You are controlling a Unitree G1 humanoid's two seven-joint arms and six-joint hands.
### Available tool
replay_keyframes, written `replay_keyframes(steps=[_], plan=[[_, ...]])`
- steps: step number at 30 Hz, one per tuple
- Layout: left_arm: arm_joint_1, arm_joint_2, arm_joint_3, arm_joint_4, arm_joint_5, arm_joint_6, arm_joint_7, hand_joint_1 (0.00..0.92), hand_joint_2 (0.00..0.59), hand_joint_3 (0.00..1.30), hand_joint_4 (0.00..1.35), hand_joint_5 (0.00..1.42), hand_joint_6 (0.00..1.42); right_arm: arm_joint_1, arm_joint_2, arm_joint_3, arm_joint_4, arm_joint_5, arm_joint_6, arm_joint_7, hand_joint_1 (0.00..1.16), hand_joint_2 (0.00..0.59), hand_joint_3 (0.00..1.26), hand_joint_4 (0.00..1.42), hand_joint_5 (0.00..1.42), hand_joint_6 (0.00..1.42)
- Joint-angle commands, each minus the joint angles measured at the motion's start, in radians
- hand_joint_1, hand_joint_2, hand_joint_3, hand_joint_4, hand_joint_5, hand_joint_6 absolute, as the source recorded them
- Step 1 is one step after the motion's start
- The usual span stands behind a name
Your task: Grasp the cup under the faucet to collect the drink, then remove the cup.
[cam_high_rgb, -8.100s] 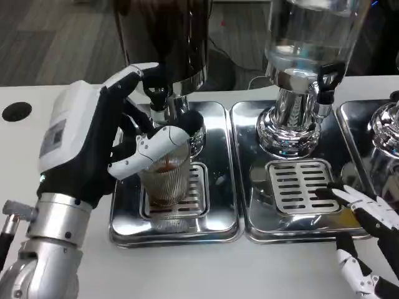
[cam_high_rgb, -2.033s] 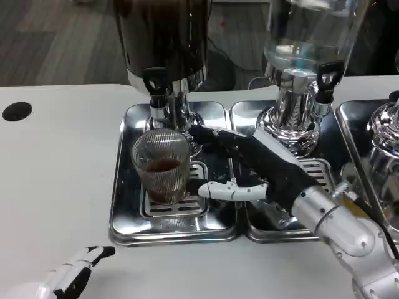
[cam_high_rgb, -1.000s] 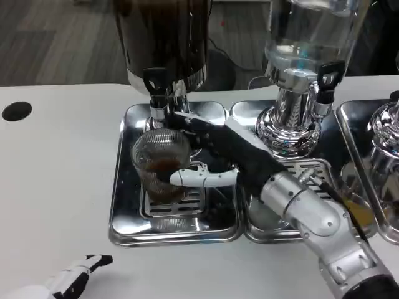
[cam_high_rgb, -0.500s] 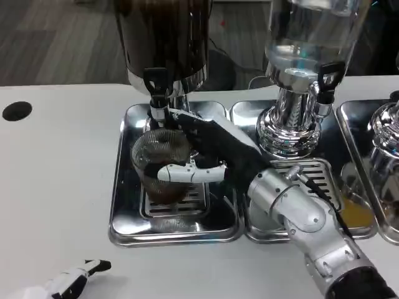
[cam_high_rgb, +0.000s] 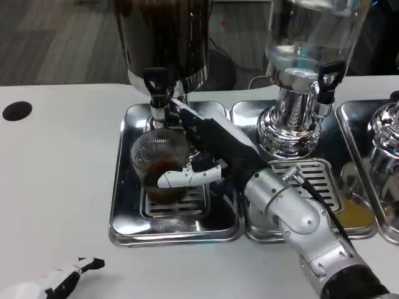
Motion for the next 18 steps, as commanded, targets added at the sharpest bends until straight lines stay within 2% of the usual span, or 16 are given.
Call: replay_keyframes(steps=[1, 6, 18], plan=[[0.003, 0.011, 0.012, 0.002, -0.018, 0.012, -0.019, 0.003, 0.067, 0.3, 0.21, 0.24, 0.51, -0.015, 0.005, 0.006, 0.006, -0.026, -0.03, -0.05, 0.99, 0.046, 0.02, 0.14, 0.28, 0.26], [0.001, 0.014, 0.018, 0.003, -0.03, 0.012, -0.025, 0.003, 0.068, 0.32, 0.22, 0.25, 0.51, -0.01, 0.005, 0.011, 0.015, -0.046, -0.029, -0.08, 0.99, 0.051, 0.1, 0.2, 0.34, 0.32], [-0.024, 0.018, 0.031, -0.002, -0.062, 0.011, -0.046, 0.005, 0.078, 0.33, 0.24, 0.26, 0.51, -0.031, 0.005, 0.033, 0.099, -0.063, -0.043, -0.055, 0.96, 0.057, 0.18, 0.25, 0.34, 0.34]])
